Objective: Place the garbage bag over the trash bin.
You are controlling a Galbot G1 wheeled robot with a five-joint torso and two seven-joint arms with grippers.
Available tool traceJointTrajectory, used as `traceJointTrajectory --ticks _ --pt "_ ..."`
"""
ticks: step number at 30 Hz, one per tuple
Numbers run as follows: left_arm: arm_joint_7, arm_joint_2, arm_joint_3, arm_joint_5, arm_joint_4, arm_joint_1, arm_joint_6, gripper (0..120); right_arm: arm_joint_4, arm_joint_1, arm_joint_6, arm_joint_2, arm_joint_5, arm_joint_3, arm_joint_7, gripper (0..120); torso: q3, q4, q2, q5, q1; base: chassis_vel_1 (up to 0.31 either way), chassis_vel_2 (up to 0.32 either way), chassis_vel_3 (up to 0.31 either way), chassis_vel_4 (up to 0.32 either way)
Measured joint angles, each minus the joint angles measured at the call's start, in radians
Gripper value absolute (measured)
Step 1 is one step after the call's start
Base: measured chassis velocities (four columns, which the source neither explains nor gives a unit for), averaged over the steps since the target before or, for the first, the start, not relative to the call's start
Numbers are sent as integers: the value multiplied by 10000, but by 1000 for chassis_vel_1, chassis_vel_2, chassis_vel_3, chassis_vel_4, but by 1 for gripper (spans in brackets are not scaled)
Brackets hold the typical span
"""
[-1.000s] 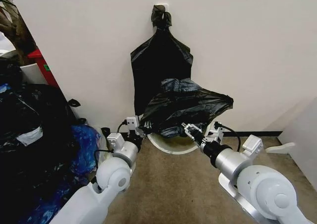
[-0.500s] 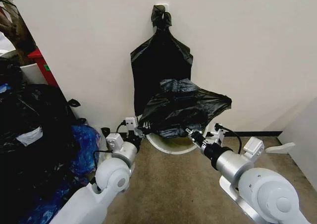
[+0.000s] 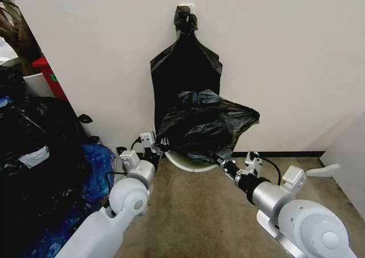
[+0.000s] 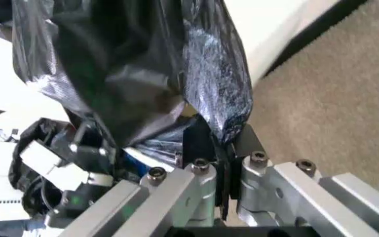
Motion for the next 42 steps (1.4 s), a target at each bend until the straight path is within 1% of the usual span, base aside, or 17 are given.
traceJointTrajectory --ticks 8,13,21,22,25,30,37,39,42 --pt "-262 -70 -64 -252 168 -55 25 1 4 -194 -423 22 604 8 -28 0 0 2 0 0 0 0 0 0 0" --pt "-403 -119 -71 -500 198 -236 57 1 4 -427 -1266 149 1385 19 206 0 0 0 0 -1 0 0 0 0 0" --pt "-458 36 -139 -717 -75 -163 133 1 3 -466 -1786 303 1453 63 257 0 0 1 0 0 0 0 0 0 0" --pt "-476 145 -169 -756 -166 -78 143 1 -184 -375 -2066 377 1394 62 225 0 0 3 0 -1 0 0 0 0 0" --pt "-477 189 -181 -810 -198 -67 147 1 -384 -363 -2206 426 1343 53 171 0 0 2 0 0 0 0 0 0 0" --pt "-570 264 -202 -1080 -369 -49 193 1 -1063 -322 -2516 530 830 9 -321 0 0 1 0 0 0 0 0 0 0" --pt "-616 258 -184 -1106 -462 33 220 1 -1631 -158 -2588 562 260 -4 -849 0 0 2 0 0 0 0 0 0 0" --pt "-689 250 -153 -1215 -546 99 249 1 -2125 -77 -2697 613 -247 -46 -1174 0 0 2 0 0 0 0 0 0 0" --pt "-772 248 -150 -1340 -604 127 278 1 -2392 -56 -2749 645 -586 -89 -1375 0 0 1 0 -1 0 0 0 0 0"
